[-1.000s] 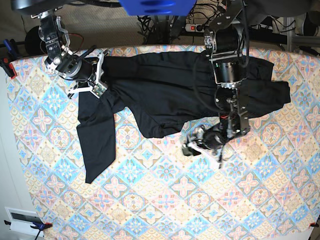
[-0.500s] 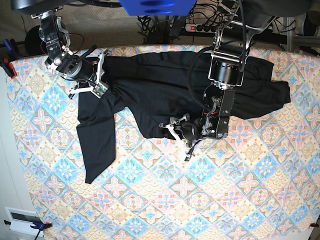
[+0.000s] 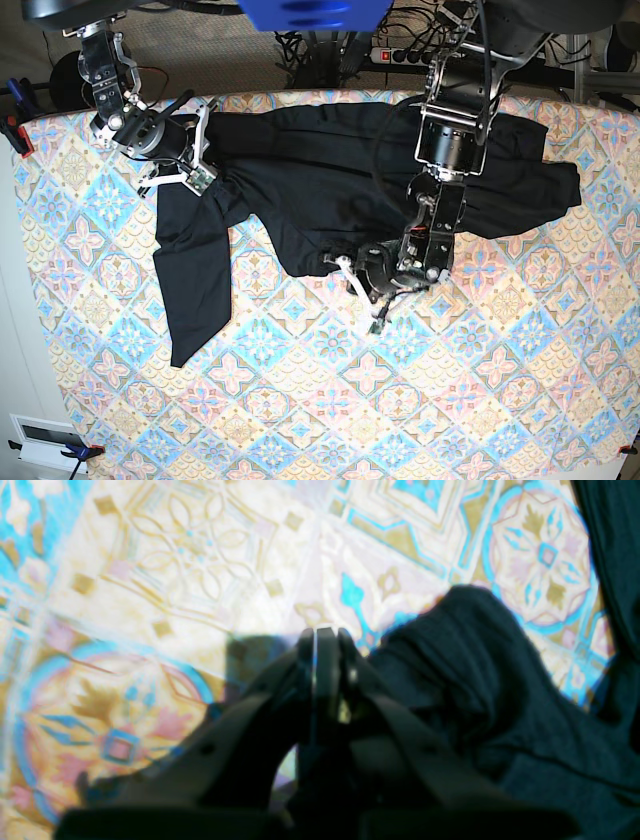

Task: Layout the t-shirt on the table in an organized manner, then fold the t-shirt properly
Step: 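Move the left gripper across the shirt and grasp its middle, then pull the grasped shirt fabric with the left gripper toward the hem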

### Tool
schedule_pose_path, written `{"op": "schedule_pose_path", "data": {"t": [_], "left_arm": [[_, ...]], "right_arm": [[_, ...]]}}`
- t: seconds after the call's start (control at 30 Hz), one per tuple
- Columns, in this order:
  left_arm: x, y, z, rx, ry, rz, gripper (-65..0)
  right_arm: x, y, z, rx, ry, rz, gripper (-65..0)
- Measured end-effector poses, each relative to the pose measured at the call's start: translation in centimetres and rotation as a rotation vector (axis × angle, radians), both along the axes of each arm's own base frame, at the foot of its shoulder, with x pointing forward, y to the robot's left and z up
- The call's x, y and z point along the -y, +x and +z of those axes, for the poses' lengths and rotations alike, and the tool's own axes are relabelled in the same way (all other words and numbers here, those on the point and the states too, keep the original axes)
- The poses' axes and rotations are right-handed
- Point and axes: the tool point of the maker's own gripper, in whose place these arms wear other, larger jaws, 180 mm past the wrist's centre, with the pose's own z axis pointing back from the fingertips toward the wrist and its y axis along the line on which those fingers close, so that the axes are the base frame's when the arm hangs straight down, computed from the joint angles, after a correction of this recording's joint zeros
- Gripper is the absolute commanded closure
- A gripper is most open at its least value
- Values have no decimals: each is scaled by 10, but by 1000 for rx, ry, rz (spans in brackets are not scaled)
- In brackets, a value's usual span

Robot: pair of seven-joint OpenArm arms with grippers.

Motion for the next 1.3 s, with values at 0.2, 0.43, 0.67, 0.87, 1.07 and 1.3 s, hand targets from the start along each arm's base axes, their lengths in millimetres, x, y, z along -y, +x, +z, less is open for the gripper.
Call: {"op": "schedule_pose_path", "data": {"t": [0.2,0.43,0.67,0.87,1.07,1.3], "left_arm": [[-30,38,76,205,-84,121,0],[-27,14,23,14,6,69,-59],[-13,-17,-25,-60,131,-90,-328],[-2,-17,-34,-39,160,-150,-341],[31,-12,-42,-9,116,-181,-340],[53,-17,-36,-48,-23,-149,-126]], "right_arm": [[0,0,0,0,0,0,0],[0,0,0,0,1,0,0],[0,0,0,0,0,0,0],[0,0,0,1,0,0,0],[0,0,0,1,1,1,0],[0,0,1,3,0,1,0]]}}
